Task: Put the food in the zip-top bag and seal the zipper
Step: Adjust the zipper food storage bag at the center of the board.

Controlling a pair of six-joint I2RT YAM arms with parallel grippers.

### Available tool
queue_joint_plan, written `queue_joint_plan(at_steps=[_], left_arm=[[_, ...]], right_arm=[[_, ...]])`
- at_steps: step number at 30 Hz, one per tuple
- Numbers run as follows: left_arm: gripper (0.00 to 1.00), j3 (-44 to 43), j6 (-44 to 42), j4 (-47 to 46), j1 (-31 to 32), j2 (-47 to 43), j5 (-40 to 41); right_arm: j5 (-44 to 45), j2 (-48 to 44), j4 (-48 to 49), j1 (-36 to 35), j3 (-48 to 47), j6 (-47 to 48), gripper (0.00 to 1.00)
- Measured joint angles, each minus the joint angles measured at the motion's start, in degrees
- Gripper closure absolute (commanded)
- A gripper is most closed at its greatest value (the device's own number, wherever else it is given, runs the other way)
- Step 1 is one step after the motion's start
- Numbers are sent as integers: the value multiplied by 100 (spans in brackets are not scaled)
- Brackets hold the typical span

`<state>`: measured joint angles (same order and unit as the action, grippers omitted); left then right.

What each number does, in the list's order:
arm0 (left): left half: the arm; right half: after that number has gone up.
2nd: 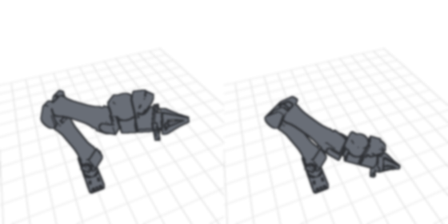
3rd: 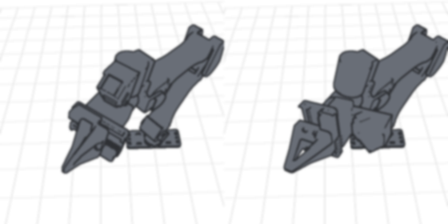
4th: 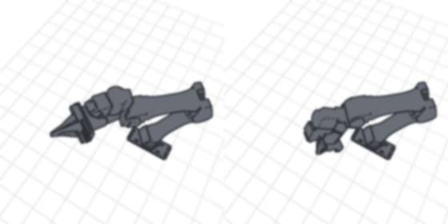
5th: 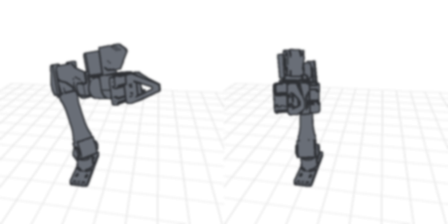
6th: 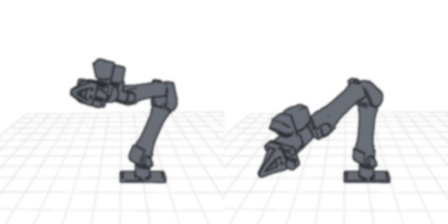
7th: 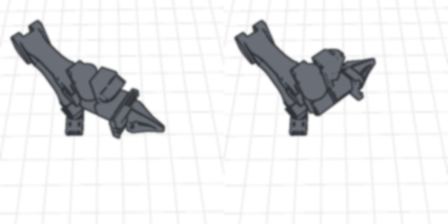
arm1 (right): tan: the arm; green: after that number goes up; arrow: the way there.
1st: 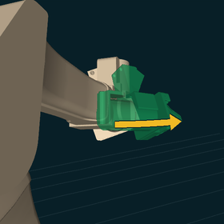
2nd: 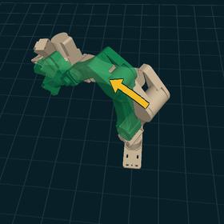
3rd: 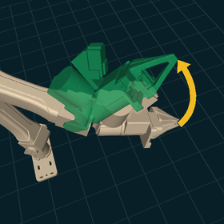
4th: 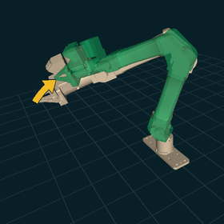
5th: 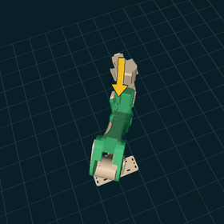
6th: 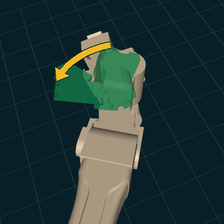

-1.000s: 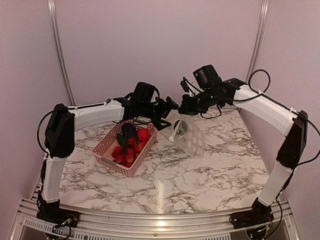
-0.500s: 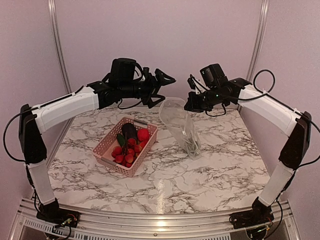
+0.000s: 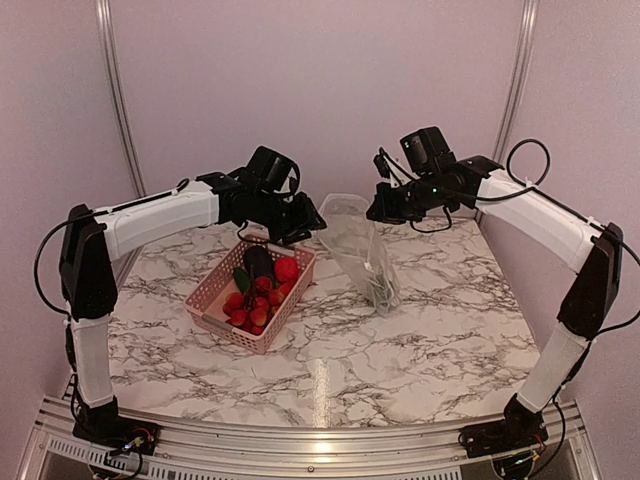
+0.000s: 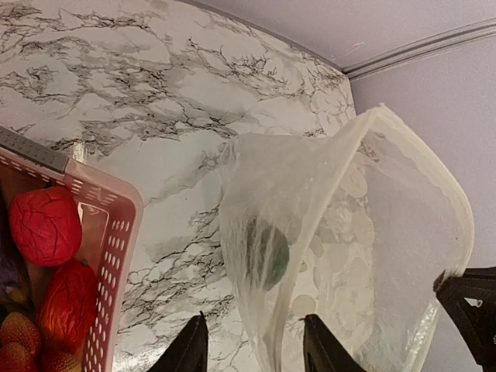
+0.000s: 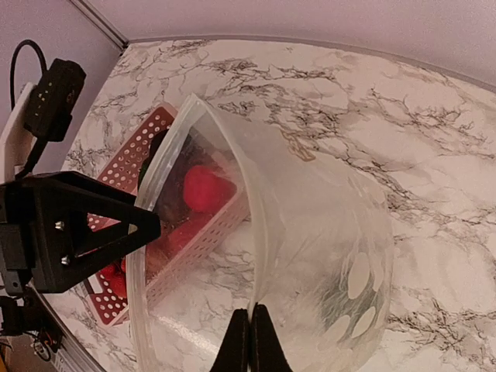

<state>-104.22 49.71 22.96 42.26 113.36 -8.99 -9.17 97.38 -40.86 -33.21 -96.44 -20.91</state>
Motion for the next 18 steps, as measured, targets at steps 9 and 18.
queue_joint_plan(at_steps=[9,18], left_arm=[[100,-1729,33,772,66,1119,-116],[94,-2524,85,249,588,817,199]], right_arm=[[597,636,-1088,-140,-1480,289,100],[1541,748,-1858,13,-2588,564,100]])
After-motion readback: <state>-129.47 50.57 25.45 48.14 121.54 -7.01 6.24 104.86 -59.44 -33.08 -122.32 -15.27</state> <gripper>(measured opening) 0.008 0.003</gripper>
